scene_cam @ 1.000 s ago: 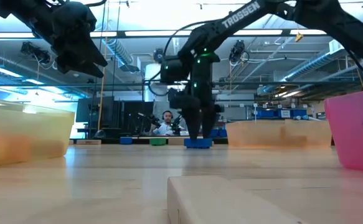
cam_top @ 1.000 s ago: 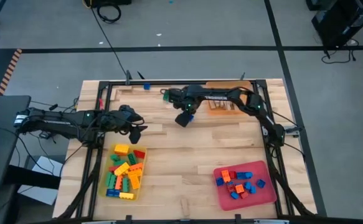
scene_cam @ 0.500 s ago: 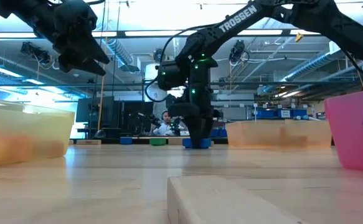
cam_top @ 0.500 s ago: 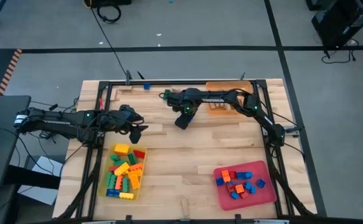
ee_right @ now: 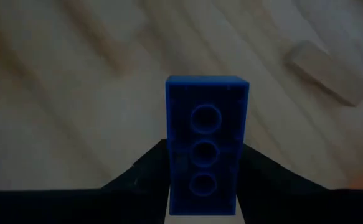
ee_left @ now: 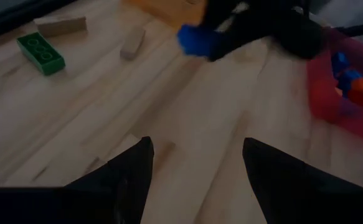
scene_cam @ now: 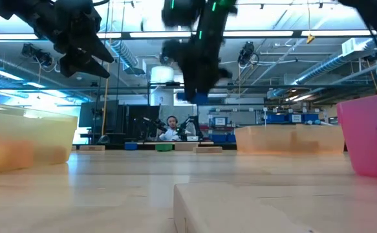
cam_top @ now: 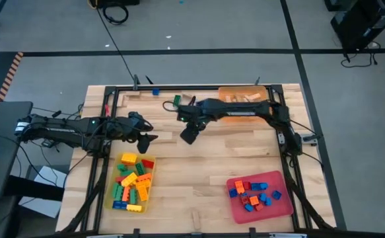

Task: Sort blocks by size
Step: Put the large blue game piece into the yellow bin

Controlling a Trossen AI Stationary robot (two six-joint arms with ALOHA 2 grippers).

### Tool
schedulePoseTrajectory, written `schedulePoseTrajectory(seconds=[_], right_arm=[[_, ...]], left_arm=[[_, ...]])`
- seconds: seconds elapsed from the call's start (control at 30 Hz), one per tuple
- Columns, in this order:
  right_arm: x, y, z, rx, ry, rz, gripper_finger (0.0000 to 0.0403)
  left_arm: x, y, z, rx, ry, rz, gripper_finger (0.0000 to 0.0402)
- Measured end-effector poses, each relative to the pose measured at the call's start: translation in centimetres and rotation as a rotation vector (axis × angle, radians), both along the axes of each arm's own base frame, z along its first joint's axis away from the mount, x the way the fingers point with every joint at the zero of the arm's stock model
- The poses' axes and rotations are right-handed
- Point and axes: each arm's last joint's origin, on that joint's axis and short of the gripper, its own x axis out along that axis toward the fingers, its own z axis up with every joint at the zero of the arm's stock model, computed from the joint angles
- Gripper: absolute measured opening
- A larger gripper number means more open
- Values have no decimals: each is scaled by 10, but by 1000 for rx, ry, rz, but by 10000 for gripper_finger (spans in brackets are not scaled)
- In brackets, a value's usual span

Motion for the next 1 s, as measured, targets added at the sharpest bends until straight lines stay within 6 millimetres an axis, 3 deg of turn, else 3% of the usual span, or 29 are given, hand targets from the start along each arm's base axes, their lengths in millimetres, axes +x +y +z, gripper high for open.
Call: schedulePoseTrajectory(seconds=[0.3,0.5,0.63,0.8,1.0], right_arm=[[-19,73,78,-148,-277,63,150],[-28,105,105,-164,-417,128,150],[-29,123,107,-228,-461,139,150],[-22,144,96,-252,-556,178,150],[-13,140,68,-223,-684,177,150]], left_arm=[[5,-2,8,-99,-114,-12,255],[14,-6,29,21,-323,-218,254],[16,-8,37,113,-392,-310,255],[17,-8,37,130,-390,-334,255],[26,-10,29,92,-350,-404,255]])
